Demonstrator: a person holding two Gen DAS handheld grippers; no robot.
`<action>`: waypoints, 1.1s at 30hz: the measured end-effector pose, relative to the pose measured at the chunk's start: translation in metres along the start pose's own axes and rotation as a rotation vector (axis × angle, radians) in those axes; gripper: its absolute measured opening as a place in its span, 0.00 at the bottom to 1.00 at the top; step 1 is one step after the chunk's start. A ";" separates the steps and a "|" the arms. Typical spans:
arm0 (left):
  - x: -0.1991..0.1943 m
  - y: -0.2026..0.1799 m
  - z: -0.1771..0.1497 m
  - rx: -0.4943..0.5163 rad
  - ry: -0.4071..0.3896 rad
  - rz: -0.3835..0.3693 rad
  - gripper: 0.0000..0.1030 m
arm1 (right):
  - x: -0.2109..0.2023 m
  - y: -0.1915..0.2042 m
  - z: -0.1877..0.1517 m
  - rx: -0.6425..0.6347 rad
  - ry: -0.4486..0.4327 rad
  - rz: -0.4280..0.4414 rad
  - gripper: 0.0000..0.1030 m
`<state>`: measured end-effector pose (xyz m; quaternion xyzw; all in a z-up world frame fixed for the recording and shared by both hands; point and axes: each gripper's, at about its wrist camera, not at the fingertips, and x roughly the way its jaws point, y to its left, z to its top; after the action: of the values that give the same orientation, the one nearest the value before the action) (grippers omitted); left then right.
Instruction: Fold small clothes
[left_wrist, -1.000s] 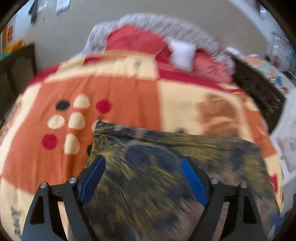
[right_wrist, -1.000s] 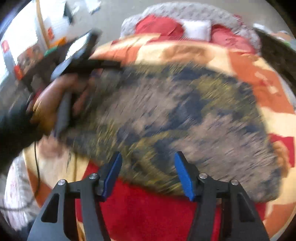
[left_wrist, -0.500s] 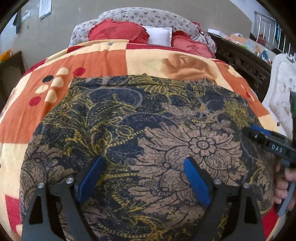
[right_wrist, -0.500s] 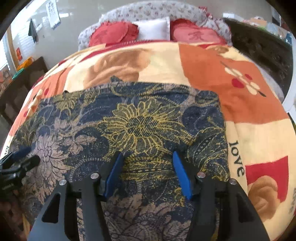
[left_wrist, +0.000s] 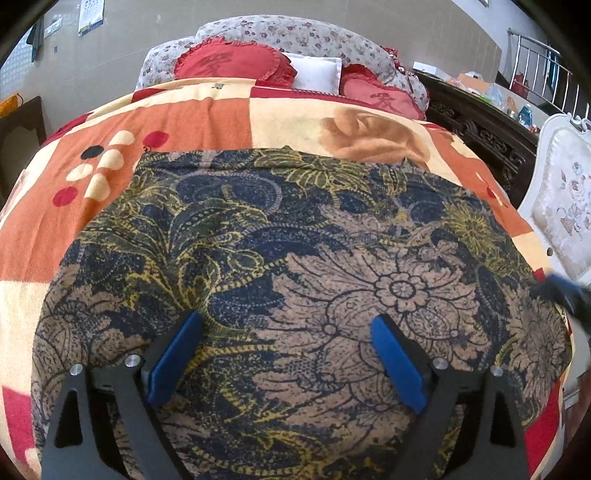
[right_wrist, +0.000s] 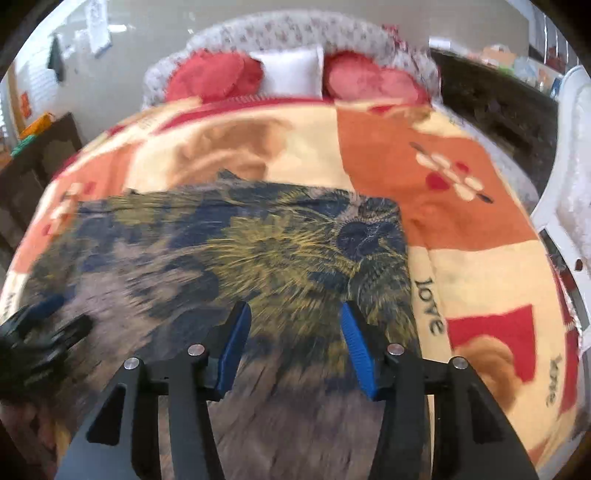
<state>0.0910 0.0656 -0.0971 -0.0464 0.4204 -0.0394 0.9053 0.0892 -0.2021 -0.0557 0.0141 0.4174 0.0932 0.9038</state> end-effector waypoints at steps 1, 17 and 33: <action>0.000 -0.001 0.000 0.002 0.001 0.002 0.93 | -0.012 0.002 -0.013 0.001 -0.006 0.036 0.57; -0.080 0.028 -0.023 -0.079 0.060 0.153 0.94 | -0.034 0.044 -0.009 -0.092 -0.129 -0.009 0.65; -0.081 0.015 -0.025 -0.073 0.069 0.230 0.94 | 0.064 0.033 -0.002 -0.042 -0.027 -0.038 0.67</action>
<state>0.0202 0.0885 -0.0537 -0.0293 0.4548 0.0785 0.8866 0.1232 -0.1581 -0.1016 -0.0115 0.4032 0.0845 0.9111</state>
